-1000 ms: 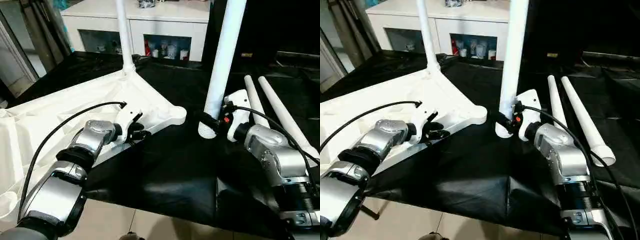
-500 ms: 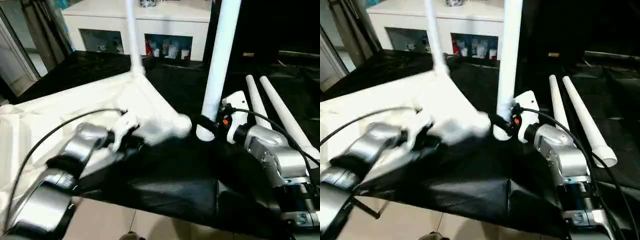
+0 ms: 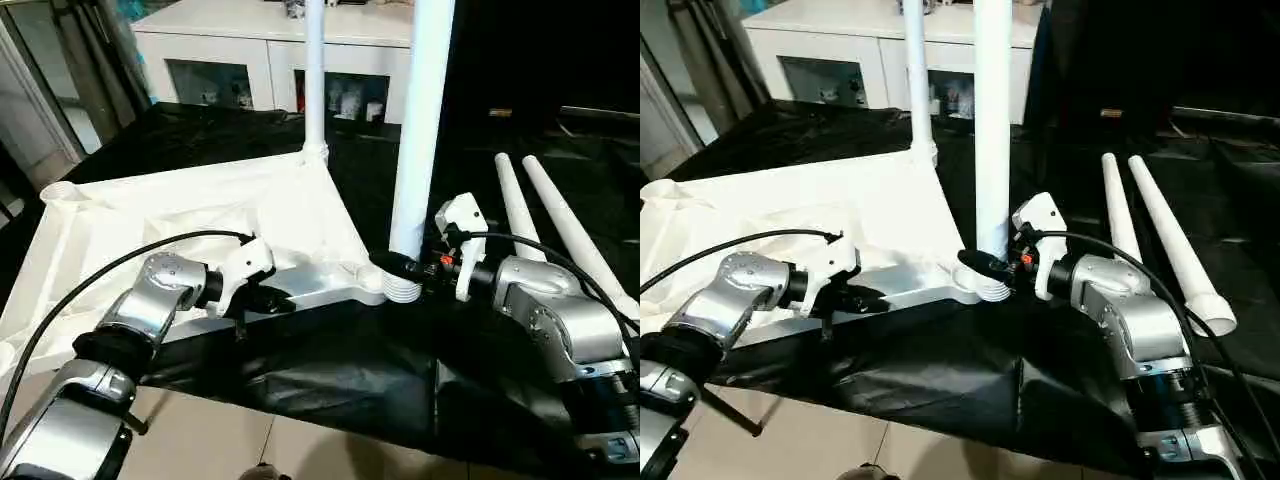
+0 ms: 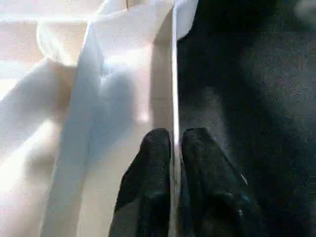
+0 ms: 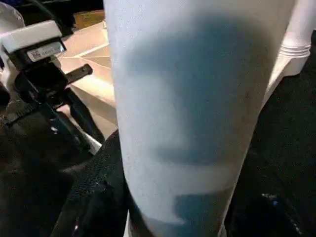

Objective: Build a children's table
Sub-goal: Insert table leg to table base

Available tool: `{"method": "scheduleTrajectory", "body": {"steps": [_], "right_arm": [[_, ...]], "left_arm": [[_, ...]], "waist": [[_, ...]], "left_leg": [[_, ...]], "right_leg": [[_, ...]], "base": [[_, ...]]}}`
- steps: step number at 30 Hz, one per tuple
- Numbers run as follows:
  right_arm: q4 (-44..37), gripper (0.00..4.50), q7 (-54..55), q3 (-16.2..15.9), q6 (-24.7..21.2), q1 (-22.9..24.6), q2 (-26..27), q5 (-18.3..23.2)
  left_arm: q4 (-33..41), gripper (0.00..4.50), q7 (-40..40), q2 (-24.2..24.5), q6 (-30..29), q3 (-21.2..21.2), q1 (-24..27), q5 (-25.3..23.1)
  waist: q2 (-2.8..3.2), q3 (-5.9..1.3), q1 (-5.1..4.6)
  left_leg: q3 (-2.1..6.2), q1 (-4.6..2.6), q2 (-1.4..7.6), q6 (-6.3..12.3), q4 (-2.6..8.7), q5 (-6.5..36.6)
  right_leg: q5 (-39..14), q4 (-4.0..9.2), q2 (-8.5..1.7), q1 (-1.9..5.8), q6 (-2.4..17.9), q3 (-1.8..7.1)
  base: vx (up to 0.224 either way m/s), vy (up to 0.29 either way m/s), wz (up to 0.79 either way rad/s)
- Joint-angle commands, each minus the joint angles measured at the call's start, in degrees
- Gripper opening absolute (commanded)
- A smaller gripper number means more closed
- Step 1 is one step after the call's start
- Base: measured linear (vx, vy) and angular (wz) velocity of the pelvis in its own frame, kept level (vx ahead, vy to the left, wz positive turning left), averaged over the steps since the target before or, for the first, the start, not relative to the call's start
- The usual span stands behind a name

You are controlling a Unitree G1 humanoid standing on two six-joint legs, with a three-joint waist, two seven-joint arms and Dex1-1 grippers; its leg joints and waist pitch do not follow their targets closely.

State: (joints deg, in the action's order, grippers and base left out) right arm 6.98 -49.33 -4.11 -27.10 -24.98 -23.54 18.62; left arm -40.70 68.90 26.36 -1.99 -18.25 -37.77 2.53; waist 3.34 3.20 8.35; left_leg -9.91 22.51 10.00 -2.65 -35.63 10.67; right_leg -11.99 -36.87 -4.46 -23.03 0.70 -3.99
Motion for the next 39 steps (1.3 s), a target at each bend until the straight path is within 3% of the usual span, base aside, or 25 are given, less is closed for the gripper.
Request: {"method": "scheduleTrajectory", "body": {"steps": [1,5,9,10,15,23,31,39], "right_arm": [[-0.53,1.93,-0.58,0.31,-0.44,-0.92,0.25,1.14],[-0.62,1.93,-0.50,0.61,-0.64,-1.02,0.27,1.22],[-1.00,1.93,-0.13,0.71,-0.69,-0.87,0.25,1.16],[-1.01,1.93,-0.11,0.71,-0.68,-0.86,0.25,1.16],[-1.28,1.93,0.45,0.71,-0.69,-0.57,0.35,1.12],[-1.41,1.93,0.86,0.62,-0.70,-0.48,0.65,1.01],[-0.74,1.93,0.87,0.36,-0.39,-0.91,0.87,0.90],[2.93,1.93,1.70,0.26,0.98,-3.09,3.29,0.75]], "left_arm": [[1.38,1.01,0.14,0.30,0.13,0.19,0.17,-0.54],[1.96,1.04,0.17,-0.36,-0.64,-0.09,-0.08,-0.63],[1.33,1.04,-2.42,-2.27,-1.47,-0.57,-1.13,-2.06],[1.28,1.04,-2.51,-2.38,-1.46,-0.60,-1.17,-2.11],[-0.01,1.04,-5.86,-4.00,-1.75,-0.93,-1.81,-3.57],[-0.23,1.04,-6.46,-5.58,-2.82,0.60,-2.08,-2.56],[0.68,0.30,-5.08,-4.34,-4.64,1.20,-1.02,-1.93],[2.54,0.00,-4.60,-3.99,-6.66,1.64,0.41,-1.45]], "waist": [[-0.23,-4.09,-0.17],[-0.17,-4.31,-0.36],[0.13,-4.29,-0.45],[-0.05,-4.26,-0.41],[0.18,-4.24,-0.43],[0.06,-4.37,-0.39],[-0.27,-4.22,-0.38],[-0.19,-4.21,-0.70]], "left_leg": [[1.46,-0.91,3.41,-0.07,4.95,10.77],[1.27,-0.94,3.28,0.84,4.68,8.70],[1.25,-1.02,3.29,0.77,4.63,9.44],[1.26,-1.07,3.30,0.76,4.65,9.69],[1.31,-1.12,3.25,0.47,4.68,10.43],[1.35,-0.91,3.21,1.27,4.50,9.14],[1.34,-1.01,3.30,1.15,4.69,9.77],[1.31,-1.00,3.27,1.04,4.71,9.79]], "right_leg": [[-9.11,4.69,-4.96,2.71,11.70,3.21],[-4.05,4.34,-4.70,2.80,12.89,3.02],[-3.81,4.44,-4.72,2.91,13.30,3.03],[-4.43,4.58,-4.78,2.97,13.24,3.05],[-5.58,4.78,-4.64,2.97,12.73,3.02],[-3.02,4.51,-4.67,3.16,13.48,2.94],[-5.30,4.69,-4.75,3.01,13.16,3.00],[-6.30,4.71,-4.78,2.88,13.40,3.00]], "base": [[0.000,0.000,0.00],[0.000,0.000,0.00],[0.000,0.000,0.00],[0.000,0.000,0.00],[0.000,0.000,0.00],[0.000,0.000,0.00],[0.000,0.000,0.00],[0.000,0.000,0.00]]}}
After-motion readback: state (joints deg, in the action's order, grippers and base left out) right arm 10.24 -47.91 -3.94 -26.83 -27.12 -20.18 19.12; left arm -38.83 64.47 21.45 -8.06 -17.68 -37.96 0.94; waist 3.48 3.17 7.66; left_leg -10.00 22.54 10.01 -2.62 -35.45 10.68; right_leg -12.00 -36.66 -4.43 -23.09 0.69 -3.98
